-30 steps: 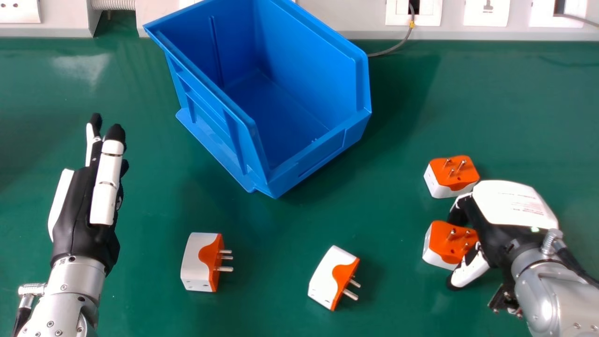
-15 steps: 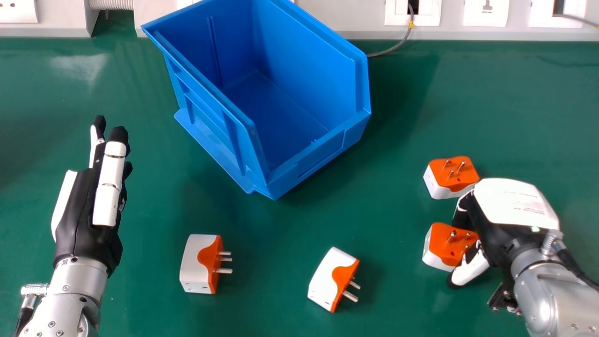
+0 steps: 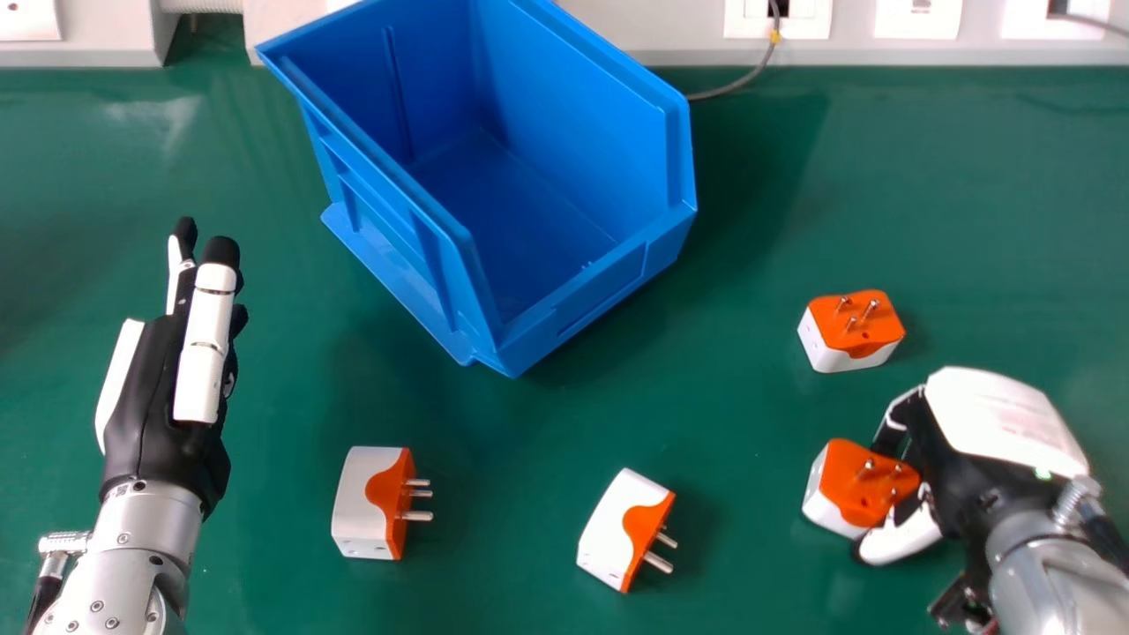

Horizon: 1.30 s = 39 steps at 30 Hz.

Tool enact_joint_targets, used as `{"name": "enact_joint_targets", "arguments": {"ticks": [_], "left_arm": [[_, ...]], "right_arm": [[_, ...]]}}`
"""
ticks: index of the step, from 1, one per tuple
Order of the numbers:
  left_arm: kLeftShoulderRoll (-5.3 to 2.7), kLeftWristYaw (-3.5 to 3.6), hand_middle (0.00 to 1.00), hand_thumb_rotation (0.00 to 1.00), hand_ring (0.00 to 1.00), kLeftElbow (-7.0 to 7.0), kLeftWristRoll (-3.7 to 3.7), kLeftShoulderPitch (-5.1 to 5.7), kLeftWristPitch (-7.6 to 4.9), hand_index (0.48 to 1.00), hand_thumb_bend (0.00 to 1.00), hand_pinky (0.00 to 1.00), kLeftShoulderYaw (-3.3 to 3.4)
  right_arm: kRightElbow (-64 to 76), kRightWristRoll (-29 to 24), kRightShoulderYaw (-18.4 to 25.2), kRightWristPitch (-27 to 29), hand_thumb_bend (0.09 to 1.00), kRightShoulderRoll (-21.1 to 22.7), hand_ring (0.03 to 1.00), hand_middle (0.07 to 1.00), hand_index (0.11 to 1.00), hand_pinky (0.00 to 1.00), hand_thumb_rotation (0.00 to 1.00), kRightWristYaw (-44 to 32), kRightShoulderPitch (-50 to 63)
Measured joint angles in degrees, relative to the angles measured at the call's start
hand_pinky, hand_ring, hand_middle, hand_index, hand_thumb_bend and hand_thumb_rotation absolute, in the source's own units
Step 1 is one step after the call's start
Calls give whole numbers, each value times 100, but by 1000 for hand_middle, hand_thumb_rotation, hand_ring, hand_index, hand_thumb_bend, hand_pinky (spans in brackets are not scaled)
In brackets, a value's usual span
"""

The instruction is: Pick all objects and put in blue box

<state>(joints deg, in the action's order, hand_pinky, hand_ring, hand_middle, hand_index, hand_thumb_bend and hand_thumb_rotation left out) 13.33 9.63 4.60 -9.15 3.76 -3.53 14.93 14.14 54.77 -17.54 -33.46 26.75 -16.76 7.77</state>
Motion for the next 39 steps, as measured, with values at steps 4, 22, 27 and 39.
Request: {"name": "enact_joint_targets", "arguments": {"ticks": [4, 22, 27, 39], "left_arm": [[3, 10, 1000, 1000, 1000, 26, 0, -33, 5, 1000, 574, 1000, 4], [54, 60, 1000, 1000, 1000, 193, -7, -168, 2, 1000, 577, 1000, 76], [56, 101, 1000, 1000, 1000, 204, -36, -194, 5, 1000, 575, 1000, 93], [60, 114, 1000, 1000, 1000, 204, -76, -196, 54, 1000, 567, 1000, 126]], "right_arm": [[452, -41, 14, -87, 510, -96, 391, 498, 492, 123, 0, -148, 373], [1701, -231, 450, 434, 508, -297, 218, 452, 487, 144, 1, -35, 1050], [2076, -354, 499, 588, 509, -463, 170, 443, 483, 107, 0, -65, 929], [2253, -407, 622, 1186, 509, -559, 165, 441, 489, 103, 0, -87, 418]]}}
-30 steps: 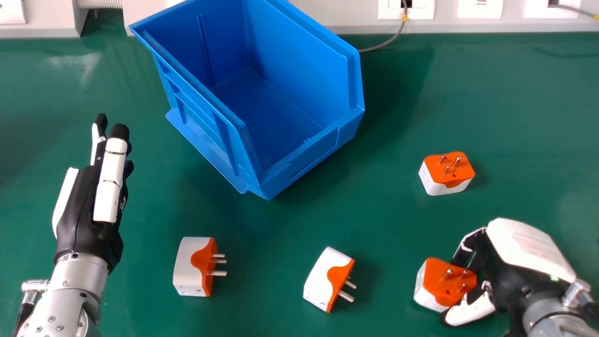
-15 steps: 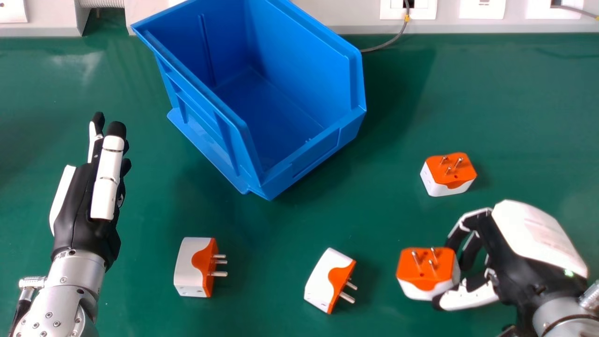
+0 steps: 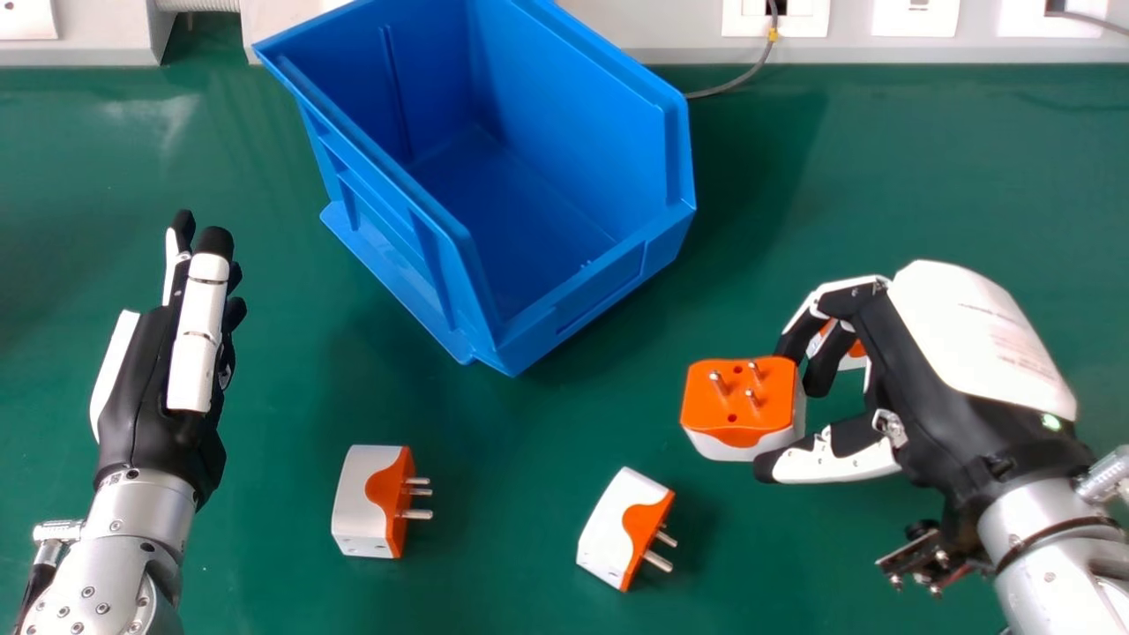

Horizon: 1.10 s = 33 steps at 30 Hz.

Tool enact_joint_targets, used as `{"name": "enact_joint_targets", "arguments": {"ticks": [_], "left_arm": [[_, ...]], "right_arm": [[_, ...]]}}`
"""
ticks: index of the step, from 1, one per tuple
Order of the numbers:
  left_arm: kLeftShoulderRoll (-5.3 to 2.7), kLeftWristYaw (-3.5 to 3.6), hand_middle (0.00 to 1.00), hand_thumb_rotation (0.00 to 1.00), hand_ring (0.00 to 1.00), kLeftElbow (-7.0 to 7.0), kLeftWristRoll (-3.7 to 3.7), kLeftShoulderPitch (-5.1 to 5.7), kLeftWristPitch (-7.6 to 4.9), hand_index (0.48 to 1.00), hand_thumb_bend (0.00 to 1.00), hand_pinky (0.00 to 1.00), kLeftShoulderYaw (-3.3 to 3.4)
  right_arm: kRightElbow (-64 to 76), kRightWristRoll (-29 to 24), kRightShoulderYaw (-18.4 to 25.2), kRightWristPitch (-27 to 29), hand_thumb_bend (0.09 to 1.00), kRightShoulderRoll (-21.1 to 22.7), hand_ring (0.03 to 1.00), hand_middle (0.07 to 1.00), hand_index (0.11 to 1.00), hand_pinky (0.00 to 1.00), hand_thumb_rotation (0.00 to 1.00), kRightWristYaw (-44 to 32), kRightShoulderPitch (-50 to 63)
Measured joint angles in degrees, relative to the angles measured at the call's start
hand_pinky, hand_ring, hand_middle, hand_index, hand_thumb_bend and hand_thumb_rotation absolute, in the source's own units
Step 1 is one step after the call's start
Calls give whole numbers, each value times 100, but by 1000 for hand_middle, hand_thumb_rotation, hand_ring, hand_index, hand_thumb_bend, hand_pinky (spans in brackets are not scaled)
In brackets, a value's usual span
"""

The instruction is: Pick all objects and put in blue box

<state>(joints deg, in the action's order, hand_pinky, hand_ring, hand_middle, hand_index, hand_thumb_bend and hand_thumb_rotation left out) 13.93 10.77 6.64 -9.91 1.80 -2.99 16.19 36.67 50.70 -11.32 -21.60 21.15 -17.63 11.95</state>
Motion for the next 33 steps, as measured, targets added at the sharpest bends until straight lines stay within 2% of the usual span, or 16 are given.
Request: {"name": "enact_joint_targets", "arguments": {"ticks": [6, 8, 11, 12, 14, 17, 19, 22, 28, 33], "left_arm": [[1, 1, 1000, 1000, 1000, -2, -20, -3, 29, 1000, 557, 1000, 0], [2, 1, 1000, 1000, 1000, -4, -24, -3, 63, 1000, 555, 1000, 1], [4, 2, 1000, 1000, 1000, -3, -24, -3, 72, 1000, 551, 1000, 3], [7, 3, 1000, 1000, 1000, 8, -25, -11, 70, 1000, 551, 1000, 6], [15, 6, 1000, 1000, 1000, 87, -25, -64, 68, 1000, 548, 1000, 11], [16, 20, 1000, 1000, 1000, 126, -26, -104, 66, 1000, 547, 1000, 11], [16, 20, 1000, 1000, 1000, 146, -27, -112, 64, 1000, 544, 1000, 16], [16, 14, 1000, 1000, 1000, 159, -26, -116, 62, 1000, 541, 1000, 20], [15, 17, 1000, 998, 1000, 181, -26, -123, 50, 1000, 537, 1000, 20], [14, 16, 1000, 991, 1000, 326, -25, -171, -14, 1000, 536, 1000, 20]], "right_arm": [[-8, -34, 87, 92, 508, -30, 203, 443, 497, 141, 0, -7, -8], [-8, -28, 92, 92, 503, -58, 218, 431, 494, 152, 28, -34, -24], [-9, -5, 88, 84, 492, -84, 294, 444, 487, 217, 85, -92, -85], [-11, 50, 79, 75, 492, -116, 294, 444, 487, 217, 85, -108, -155], [-25, 152, 50, 27, 489, -218, 378, 485, 486, 297, 107, -113, -384], [-118, 133, 41, 4, 487, -401, 379, 471, 483, 304, 114, -92, -790], [-254, 50, 45, 24, 486, -529, 267, 346, 479, 201, 122, -21, -1028], [-519, -118, 49, 97, 484, -667, 175, 247, 474, 118, 128, 135, -1318], [-945, -266, 50, 266, 482, -769, 119, 182, 471, 68, 132, 469, -1828], [-1329, -286, 14, 285, 482, -792, 94, 154, 470, 47, 133, 562, -2347]]}}
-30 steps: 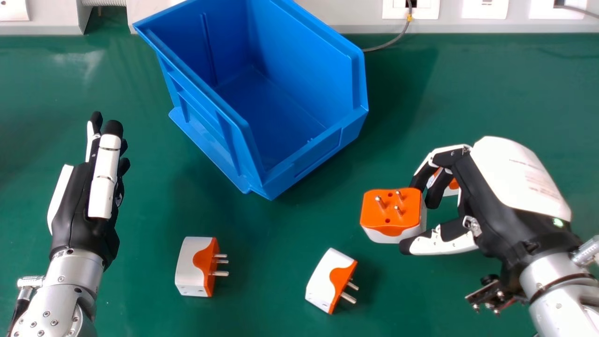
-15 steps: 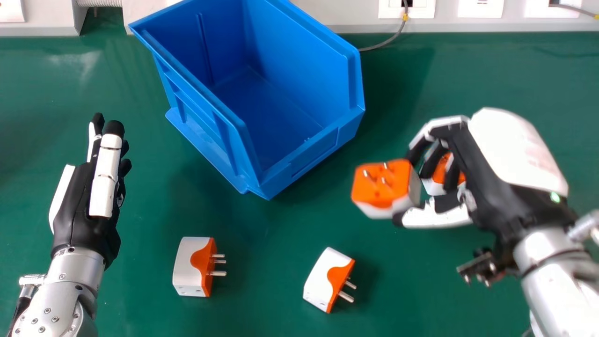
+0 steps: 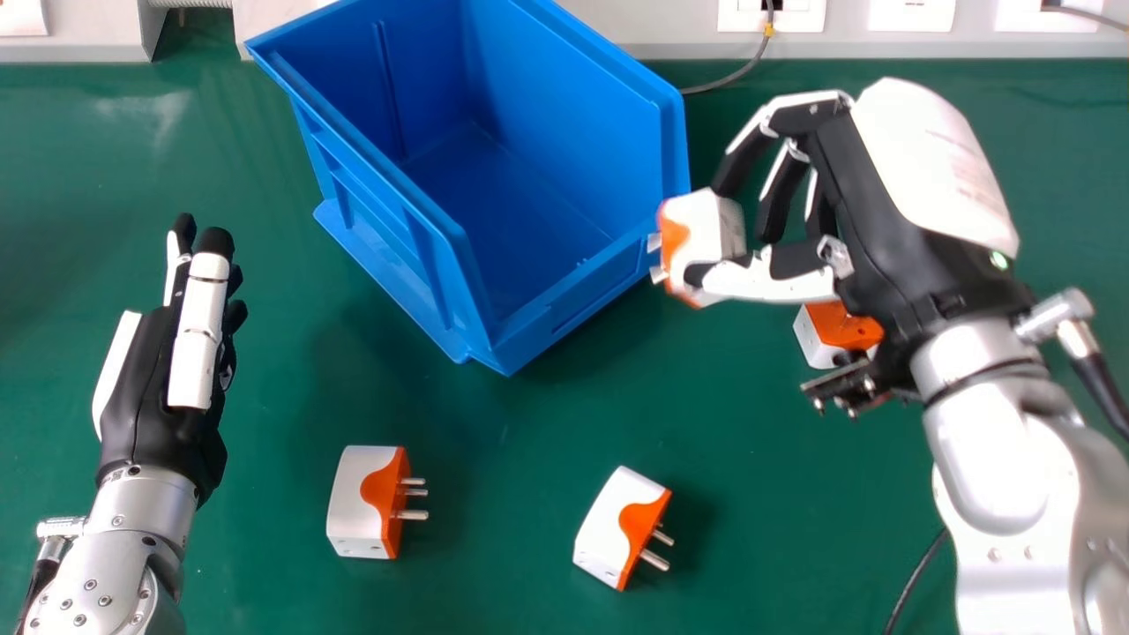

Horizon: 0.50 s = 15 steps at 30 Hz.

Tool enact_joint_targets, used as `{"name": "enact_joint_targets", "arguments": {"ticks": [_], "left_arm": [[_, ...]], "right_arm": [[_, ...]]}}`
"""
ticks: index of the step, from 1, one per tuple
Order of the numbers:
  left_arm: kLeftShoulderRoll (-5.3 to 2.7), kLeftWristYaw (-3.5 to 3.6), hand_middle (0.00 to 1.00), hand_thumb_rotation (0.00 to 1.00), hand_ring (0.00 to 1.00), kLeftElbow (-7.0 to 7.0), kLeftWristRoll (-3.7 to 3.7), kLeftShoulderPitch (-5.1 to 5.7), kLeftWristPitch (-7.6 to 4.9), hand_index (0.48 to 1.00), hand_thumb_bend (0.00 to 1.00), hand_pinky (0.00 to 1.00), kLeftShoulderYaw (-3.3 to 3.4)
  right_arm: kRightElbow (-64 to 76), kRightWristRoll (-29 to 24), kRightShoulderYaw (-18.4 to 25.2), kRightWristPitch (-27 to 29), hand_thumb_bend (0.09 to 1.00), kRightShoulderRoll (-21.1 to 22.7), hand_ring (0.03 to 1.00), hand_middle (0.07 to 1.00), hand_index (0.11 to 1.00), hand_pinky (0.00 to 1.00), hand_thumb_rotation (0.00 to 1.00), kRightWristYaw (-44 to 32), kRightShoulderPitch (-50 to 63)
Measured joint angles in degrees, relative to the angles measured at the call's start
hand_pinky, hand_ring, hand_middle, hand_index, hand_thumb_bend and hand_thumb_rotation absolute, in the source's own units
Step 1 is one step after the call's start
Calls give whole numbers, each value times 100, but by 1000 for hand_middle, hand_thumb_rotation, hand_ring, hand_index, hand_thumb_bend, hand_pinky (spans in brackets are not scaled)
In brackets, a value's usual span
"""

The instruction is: Pick all objects and put in blue box

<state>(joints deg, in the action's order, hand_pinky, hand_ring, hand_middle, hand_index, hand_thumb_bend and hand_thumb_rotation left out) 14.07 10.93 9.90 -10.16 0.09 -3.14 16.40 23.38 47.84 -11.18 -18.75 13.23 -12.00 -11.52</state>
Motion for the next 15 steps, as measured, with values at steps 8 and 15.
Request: {"name": "enact_joint_targets", "arguments": {"ticks": [8, 15], "left_arm": [[-1, 16, 1000, 981, 1000, 198, 0, -103, -137, 1000, 530, 1000, -11], [-1, 36, 1000, 974, 1000, 330, 0, -160, -256, 1000, 523, 1000, -16]], "right_arm": [[-1353, -25, -163, 194, 481, -190, 93, 155, 470, 46, 135, 465, -1531], [-2720, -266, -292, 675, 481, -391, 83, 147, 469, 37, 138, 1198, -2574]]}}
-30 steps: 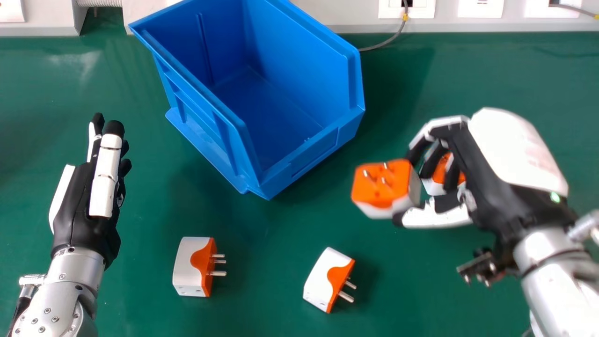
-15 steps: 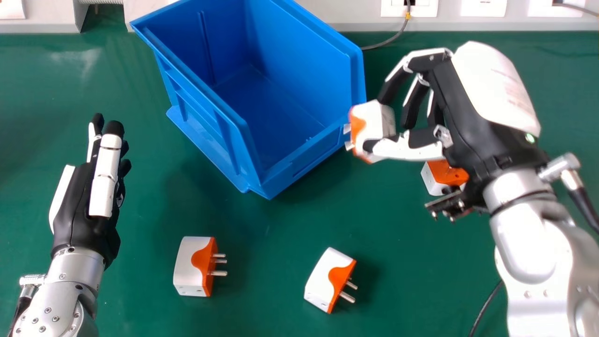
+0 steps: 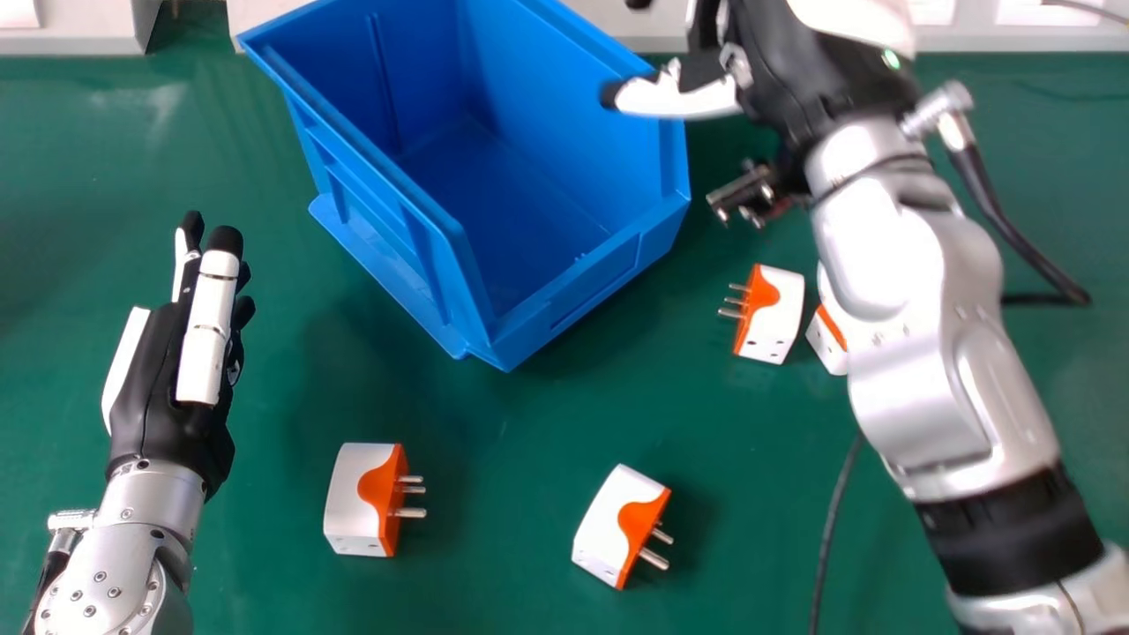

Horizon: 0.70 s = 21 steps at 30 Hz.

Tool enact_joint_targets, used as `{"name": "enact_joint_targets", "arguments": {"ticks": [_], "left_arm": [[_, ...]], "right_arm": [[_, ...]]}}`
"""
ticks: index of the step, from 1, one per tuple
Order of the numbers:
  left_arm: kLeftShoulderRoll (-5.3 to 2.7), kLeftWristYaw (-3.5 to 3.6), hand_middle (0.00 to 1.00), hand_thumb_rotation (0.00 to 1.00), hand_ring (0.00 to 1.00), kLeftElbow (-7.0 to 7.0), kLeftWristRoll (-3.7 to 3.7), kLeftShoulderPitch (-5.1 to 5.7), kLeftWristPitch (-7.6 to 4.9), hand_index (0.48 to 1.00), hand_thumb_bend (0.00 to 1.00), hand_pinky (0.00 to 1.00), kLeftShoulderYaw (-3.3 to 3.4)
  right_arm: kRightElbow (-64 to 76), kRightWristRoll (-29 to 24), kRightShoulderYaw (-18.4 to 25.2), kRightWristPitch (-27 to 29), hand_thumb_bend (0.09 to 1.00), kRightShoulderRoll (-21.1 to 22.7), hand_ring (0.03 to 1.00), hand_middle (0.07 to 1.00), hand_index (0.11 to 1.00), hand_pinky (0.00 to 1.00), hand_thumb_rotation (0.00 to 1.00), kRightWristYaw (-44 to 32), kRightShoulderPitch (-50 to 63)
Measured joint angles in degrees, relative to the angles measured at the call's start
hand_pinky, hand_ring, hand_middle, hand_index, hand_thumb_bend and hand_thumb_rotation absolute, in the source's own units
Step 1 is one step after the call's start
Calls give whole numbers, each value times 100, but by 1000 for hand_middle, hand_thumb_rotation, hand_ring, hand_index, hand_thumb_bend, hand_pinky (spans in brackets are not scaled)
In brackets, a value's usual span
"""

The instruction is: Pick all objects and put in blue box

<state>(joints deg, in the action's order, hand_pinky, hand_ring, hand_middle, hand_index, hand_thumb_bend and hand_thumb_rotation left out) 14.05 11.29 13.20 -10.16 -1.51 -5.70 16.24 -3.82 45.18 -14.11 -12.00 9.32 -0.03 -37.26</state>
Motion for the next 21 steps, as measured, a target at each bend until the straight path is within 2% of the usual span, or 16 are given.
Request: {"name": "enact_joint_targets", "arguments": {"ticks": [8, 12, 21], "left_arm": [[0, 15, 1000, 972, 1000, -2, -1, 18, -39, 1000, 528, 1000, -3], [0, 62, 1000, 971, 1000, -2, -3, 26, -67, 1000, 531, 1000, -2], [1, 75, 1000, 966, 1000, 0, -2, 25, -82, 1000, 533, 1000, 5]], "right_arm": [[-45, -109, -13, 21, 482, 59, 76, 139, 469, 31, 138, 168, 170], [56, -158, -11, -130, 482, 80, 75, 137, 469, 29, 138, 120, 295], [365, -162, -16, -359, 483, 97, 79, 143, 469, 31, 139, 84, 482]]}}
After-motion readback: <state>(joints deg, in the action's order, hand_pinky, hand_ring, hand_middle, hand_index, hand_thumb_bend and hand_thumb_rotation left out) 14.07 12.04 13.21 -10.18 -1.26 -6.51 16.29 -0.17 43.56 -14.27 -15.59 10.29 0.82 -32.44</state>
